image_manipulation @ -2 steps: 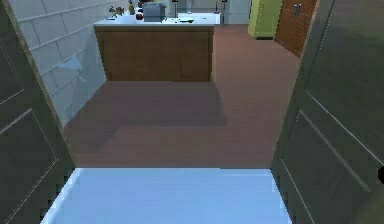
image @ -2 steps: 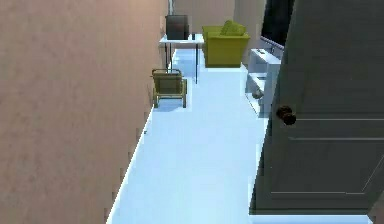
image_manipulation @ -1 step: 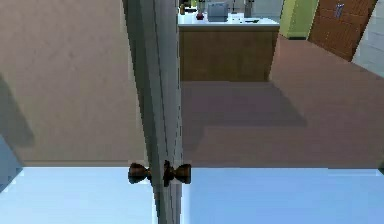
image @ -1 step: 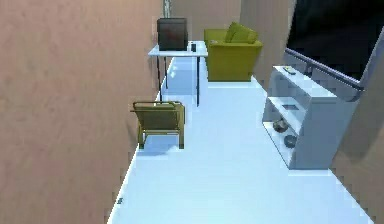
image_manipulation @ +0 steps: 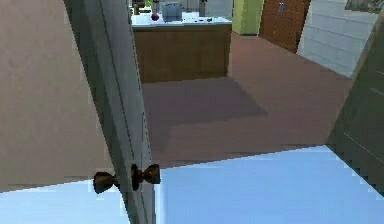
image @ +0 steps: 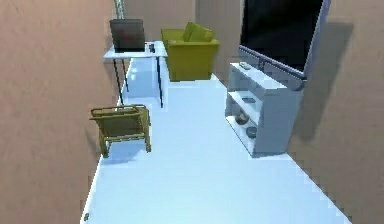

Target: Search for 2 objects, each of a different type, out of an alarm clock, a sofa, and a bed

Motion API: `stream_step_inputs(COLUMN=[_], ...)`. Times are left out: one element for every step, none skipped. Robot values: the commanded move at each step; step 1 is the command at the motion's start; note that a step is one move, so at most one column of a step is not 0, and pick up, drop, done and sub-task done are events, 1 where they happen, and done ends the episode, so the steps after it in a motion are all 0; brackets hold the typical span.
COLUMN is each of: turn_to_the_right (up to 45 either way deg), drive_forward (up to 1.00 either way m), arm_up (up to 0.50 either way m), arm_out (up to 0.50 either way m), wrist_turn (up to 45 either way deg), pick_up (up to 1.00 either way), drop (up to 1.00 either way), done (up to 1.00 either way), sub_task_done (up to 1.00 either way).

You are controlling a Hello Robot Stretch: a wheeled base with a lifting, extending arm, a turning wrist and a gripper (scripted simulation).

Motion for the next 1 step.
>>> stream_step_inputs(turn_to_the_right=[0.0], drive_forward=[0.20], arm_up=[0.00], arm_out=[0.00], wrist_turn=[0.0], pick_up=[0.00], drop=[0.00], done=[0.00], sub_task_done=[0.00])
